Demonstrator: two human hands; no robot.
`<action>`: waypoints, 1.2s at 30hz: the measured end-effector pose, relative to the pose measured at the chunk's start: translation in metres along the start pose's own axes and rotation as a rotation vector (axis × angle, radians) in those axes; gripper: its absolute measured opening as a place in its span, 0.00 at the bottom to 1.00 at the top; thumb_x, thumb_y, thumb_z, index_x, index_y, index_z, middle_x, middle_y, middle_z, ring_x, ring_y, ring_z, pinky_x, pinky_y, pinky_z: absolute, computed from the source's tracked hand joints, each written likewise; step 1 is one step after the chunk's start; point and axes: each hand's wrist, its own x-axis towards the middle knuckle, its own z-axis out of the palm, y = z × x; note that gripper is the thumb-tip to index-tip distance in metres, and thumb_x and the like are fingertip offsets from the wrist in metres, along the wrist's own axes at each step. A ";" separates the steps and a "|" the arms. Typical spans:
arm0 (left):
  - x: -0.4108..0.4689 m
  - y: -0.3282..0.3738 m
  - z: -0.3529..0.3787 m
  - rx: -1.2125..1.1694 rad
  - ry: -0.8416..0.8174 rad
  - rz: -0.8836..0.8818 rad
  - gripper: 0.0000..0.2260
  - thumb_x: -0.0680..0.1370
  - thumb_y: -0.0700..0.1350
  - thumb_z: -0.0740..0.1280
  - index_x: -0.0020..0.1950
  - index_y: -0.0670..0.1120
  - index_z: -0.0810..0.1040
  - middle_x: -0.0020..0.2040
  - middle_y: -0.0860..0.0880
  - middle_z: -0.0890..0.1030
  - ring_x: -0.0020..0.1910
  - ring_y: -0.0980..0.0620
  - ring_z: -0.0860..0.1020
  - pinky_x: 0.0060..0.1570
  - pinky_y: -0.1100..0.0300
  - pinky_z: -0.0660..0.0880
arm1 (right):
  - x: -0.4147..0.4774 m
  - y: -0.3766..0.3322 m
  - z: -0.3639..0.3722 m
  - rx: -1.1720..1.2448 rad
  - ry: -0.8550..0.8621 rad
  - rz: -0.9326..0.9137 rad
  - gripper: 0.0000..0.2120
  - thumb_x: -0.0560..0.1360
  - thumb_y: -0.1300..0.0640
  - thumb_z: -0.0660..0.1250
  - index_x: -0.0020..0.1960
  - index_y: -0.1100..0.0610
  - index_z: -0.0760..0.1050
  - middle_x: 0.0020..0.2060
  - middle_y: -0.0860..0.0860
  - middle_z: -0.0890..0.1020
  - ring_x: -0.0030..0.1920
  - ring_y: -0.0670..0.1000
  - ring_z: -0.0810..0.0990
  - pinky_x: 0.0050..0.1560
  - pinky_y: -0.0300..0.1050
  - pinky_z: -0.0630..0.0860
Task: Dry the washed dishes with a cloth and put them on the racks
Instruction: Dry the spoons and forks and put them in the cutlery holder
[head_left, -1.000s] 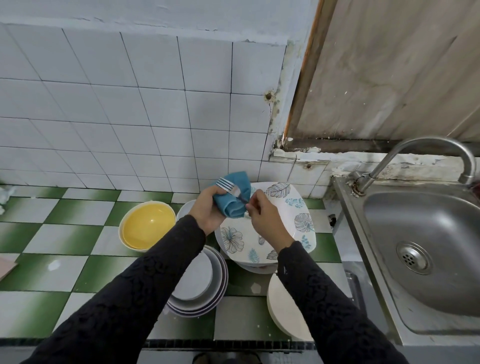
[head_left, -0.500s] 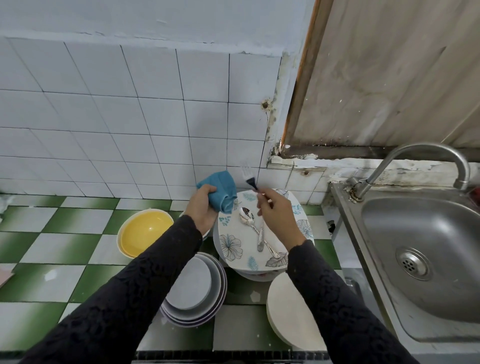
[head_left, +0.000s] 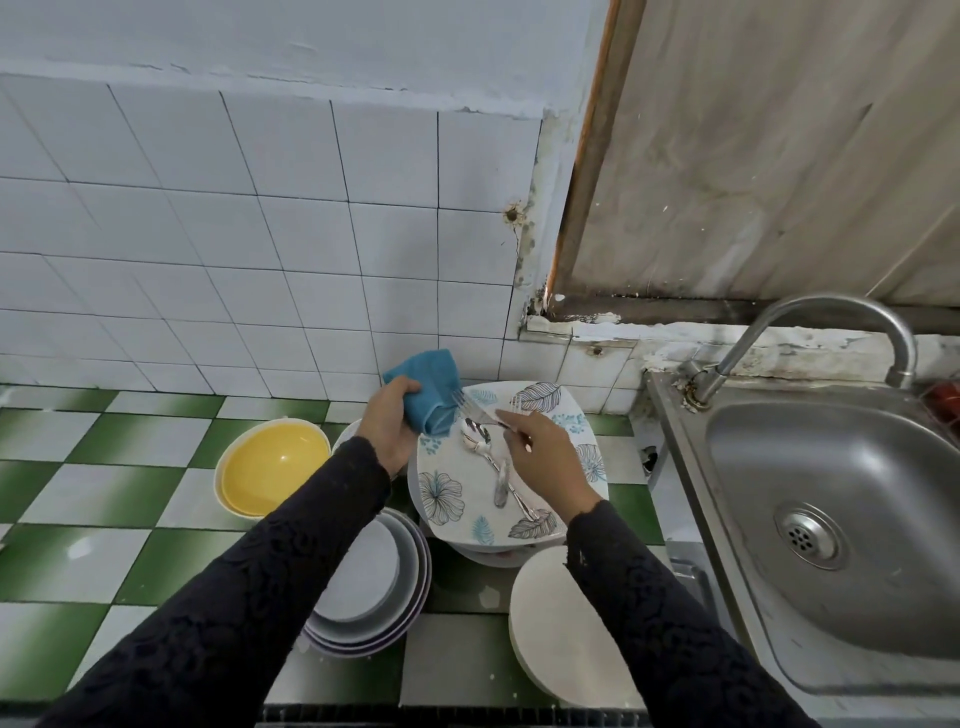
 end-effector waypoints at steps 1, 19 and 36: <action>0.001 -0.004 -0.001 0.015 0.015 0.016 0.16 0.79 0.37 0.63 0.67 0.39 0.69 0.57 0.38 0.79 0.51 0.41 0.80 0.43 0.51 0.83 | -0.001 0.002 -0.002 0.084 0.013 0.052 0.15 0.82 0.59 0.64 0.67 0.55 0.79 0.45 0.46 0.78 0.45 0.44 0.77 0.46 0.32 0.71; -0.016 -0.089 -0.013 1.686 0.042 0.931 0.25 0.73 0.34 0.72 0.69 0.45 0.75 0.68 0.46 0.76 0.66 0.44 0.74 0.69 0.49 0.68 | -0.020 0.026 -0.033 0.573 -0.011 0.142 0.06 0.78 0.62 0.70 0.49 0.52 0.82 0.44 0.46 0.85 0.41 0.37 0.81 0.45 0.31 0.76; -0.075 -0.115 0.066 1.544 -0.315 0.981 0.20 0.77 0.35 0.65 0.68 0.46 0.74 0.62 0.45 0.80 0.54 0.45 0.77 0.53 0.52 0.75 | -0.108 0.028 -0.125 0.412 0.337 0.194 0.02 0.78 0.61 0.71 0.48 0.55 0.83 0.37 0.44 0.81 0.35 0.36 0.78 0.42 0.32 0.73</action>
